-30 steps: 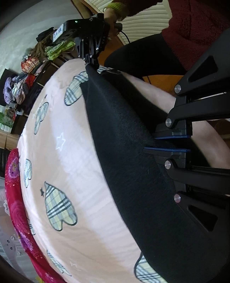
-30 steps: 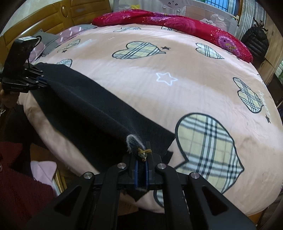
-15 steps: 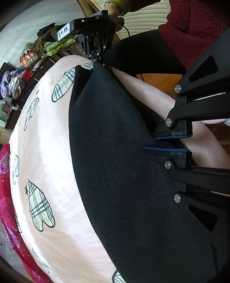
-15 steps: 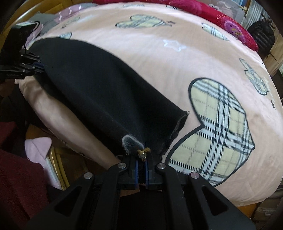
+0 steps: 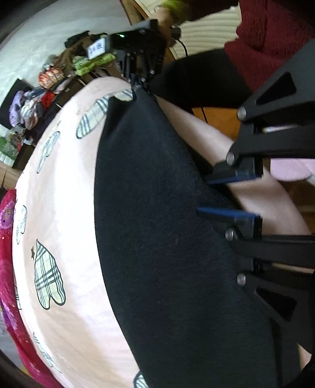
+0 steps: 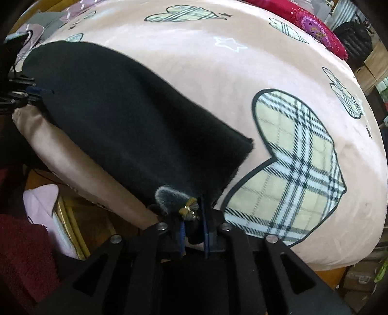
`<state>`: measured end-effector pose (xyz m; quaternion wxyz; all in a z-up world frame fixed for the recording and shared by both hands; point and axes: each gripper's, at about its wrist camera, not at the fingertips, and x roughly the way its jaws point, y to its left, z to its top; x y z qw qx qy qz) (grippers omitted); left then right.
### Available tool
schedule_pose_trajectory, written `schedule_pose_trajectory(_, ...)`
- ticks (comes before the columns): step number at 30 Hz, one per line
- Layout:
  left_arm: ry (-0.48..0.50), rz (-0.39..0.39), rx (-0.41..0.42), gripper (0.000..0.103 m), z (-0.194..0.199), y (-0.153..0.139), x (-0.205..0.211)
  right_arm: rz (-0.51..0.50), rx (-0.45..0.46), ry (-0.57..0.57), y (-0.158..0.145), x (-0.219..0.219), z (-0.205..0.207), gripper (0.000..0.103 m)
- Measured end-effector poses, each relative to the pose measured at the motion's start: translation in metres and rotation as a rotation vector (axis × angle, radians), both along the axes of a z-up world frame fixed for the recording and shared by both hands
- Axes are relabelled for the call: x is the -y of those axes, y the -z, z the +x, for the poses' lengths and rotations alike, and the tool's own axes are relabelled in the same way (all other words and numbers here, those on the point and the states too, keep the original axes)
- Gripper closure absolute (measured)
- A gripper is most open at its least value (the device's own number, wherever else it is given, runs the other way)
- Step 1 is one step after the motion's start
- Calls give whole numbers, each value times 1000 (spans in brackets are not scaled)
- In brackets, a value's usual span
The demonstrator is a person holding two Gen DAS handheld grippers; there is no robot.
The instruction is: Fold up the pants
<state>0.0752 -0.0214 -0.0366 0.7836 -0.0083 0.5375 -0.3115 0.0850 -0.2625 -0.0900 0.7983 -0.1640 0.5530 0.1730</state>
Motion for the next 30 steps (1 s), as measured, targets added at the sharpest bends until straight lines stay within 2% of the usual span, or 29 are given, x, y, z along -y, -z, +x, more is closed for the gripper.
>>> schedule_pose_trajectory(2,-25,-22,-7,58,-6,-3,-9,-1,15,-11,-5,-2,-7,75)
schedule_pose_trajectory(5,-99,-49,-13,57,-17,-5,-28,63,28,2,-24,4,-15,55)
schedule_pose_trajectory(6,-137,-62,-17,57,-21,-6,-38,89,43,11,-33,6,-18,52)
schedule_pose_trajectory(11,-333,-109,-39,57,-38,-5,-86,238,91,0,-62,-7,-23,52)
schedule_pose_trajectory(15,-525,-141,-43,57,-47,-5,-134,318,113,-99,-64,-61,-20,52)
schedule_pose_trajectory(18,-652,-162,-48,51,-52,-5,-168,366,94,-184,-57,-110,-16,52)
schedule_pose_trajectory(21,-756,-178,-41,44,-53,-8,-200,374,95,-285,-48,-164,-16,52)
schedule_pose_trajectory(26,-904,-189,-54,44,-50,-6,-247,385,101,-387,-47,-219,-15,52)
schedule_pose_trajectory(30,-1042,-164,-81,43,-44,-2,-287,370,135,-448,-48,-263,-12,52)
